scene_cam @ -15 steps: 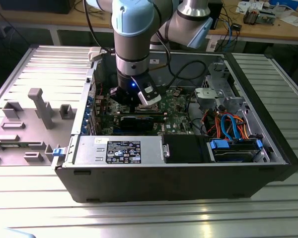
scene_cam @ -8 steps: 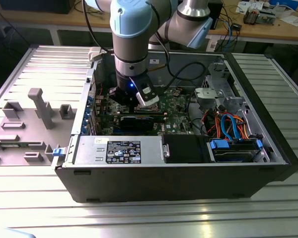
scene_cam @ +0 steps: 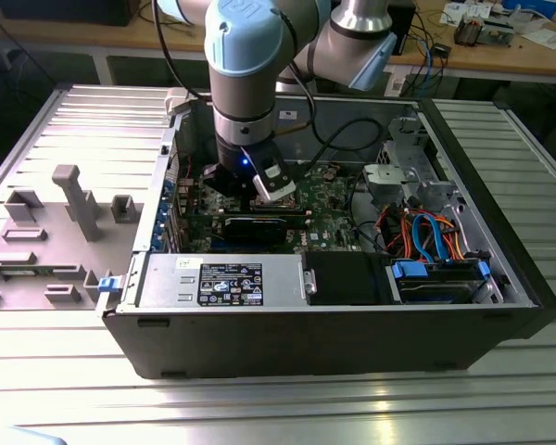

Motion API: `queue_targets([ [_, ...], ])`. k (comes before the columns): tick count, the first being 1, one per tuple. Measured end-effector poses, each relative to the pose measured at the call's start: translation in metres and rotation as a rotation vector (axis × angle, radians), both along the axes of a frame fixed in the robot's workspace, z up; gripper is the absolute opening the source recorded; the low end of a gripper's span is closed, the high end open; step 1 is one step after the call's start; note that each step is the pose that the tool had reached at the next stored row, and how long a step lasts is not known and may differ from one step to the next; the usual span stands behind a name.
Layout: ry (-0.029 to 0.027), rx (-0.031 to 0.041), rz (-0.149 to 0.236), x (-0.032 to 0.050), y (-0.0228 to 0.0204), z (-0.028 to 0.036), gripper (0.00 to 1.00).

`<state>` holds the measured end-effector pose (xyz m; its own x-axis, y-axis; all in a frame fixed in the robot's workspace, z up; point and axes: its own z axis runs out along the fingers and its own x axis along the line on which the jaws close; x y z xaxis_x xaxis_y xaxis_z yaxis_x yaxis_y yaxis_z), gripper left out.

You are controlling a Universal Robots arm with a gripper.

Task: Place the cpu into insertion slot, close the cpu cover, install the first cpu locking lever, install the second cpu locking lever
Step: 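Install the second cpu locking lever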

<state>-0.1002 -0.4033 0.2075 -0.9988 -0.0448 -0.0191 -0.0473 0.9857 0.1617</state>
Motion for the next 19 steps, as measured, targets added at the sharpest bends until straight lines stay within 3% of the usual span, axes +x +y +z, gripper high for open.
queue_targets([
  [19, 0.0002, 0.0076, -0.003, -0.0021, 0.0018, -0.006, 0.11],
])
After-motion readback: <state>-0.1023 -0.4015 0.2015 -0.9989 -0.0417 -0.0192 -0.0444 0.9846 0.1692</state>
